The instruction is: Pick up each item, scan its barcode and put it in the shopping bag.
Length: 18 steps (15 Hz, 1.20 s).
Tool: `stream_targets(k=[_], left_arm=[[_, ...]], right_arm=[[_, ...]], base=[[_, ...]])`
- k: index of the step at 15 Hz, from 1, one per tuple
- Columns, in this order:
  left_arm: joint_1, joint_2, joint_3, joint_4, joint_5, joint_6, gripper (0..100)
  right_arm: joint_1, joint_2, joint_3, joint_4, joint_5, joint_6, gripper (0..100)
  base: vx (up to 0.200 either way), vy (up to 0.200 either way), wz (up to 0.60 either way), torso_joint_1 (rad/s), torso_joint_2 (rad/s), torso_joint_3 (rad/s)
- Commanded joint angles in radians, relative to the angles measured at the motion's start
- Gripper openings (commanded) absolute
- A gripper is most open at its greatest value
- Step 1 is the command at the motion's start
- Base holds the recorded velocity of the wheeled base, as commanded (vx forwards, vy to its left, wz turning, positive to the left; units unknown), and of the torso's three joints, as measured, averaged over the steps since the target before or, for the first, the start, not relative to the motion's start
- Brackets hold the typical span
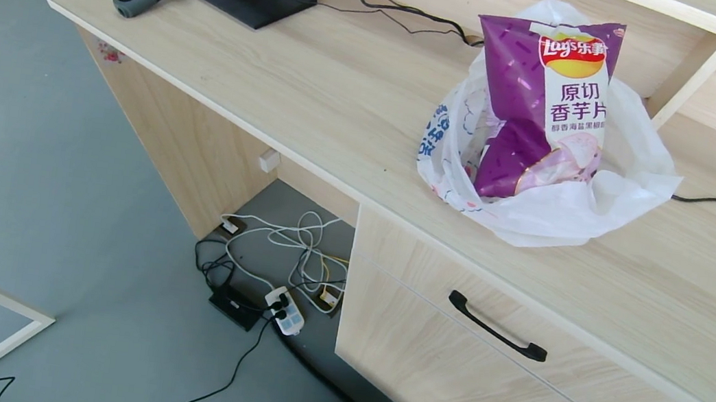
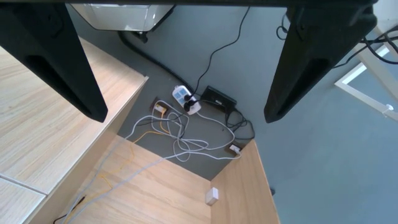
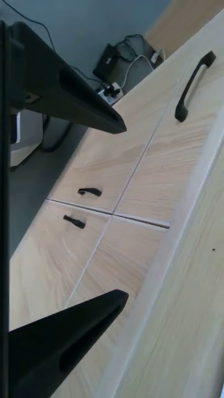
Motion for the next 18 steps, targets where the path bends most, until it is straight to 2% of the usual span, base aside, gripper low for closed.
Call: stream_targets(k=[1,18], left_arm=[[0.000,0.002,0.000,0.000,0.000,-0.002,100],[0.000,0.002,0.000,0.000,0.001,0.000,100]], right_arm=[[0.001,0.018,-0.001,0.003,-0.001,0.012,100],[-0.001,-0.004,-0.001,0.003,-0.001,0.003,100]], base=[[0.000,0.000,0.00,0.000,0.00,0.000],[0.000,0.000,0.00,0.000,0.00,0.000]])
